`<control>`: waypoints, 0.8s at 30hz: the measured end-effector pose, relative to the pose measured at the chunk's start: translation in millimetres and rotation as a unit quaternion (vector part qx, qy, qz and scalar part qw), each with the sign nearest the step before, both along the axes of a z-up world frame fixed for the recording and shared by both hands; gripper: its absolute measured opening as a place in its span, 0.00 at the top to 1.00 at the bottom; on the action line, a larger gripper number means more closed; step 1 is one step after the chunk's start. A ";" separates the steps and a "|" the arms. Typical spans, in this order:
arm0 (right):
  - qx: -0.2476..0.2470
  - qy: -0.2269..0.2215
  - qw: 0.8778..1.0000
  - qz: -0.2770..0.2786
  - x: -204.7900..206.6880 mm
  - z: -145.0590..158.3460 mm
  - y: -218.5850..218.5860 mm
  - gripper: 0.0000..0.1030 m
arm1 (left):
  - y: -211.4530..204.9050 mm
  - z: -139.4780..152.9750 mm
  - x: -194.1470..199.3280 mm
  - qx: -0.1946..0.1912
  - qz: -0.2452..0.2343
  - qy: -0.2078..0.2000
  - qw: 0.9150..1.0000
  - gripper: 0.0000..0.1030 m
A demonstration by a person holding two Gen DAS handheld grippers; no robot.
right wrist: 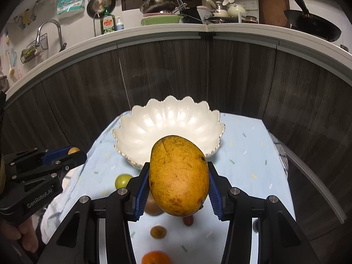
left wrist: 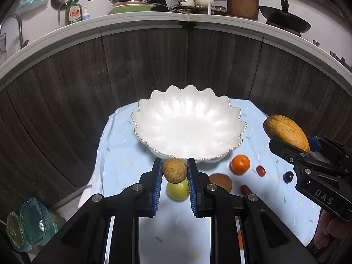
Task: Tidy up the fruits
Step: 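Lift the mango with the right tool while the left tool lifts the brown fruit toward the bowl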
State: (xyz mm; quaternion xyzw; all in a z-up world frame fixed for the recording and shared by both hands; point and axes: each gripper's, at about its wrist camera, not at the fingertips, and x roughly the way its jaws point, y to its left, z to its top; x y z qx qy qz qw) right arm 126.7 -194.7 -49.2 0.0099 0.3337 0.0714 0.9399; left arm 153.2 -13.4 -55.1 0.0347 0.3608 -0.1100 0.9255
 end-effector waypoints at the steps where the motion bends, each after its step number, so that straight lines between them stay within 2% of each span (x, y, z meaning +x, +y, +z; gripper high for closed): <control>1: 0.000 -0.002 1.000 0.000 2.6 1.8 0.1 0.53 | 0.3 0.6 2.1 -0.001 0.001 0.000 1.000 0.78; 10: -0.001 -0.012 1.000 -0.005 27.5 9.3 2.3 0.53 | 6.6 4.4 29.4 -0.005 0.010 -0.007 1.000 0.78; 24: 0.003 -0.003 1.000 -0.018 63.9 0.4 3.2 0.53 | 4.6 1.2 69.0 0.001 0.013 -0.006 1.000 0.78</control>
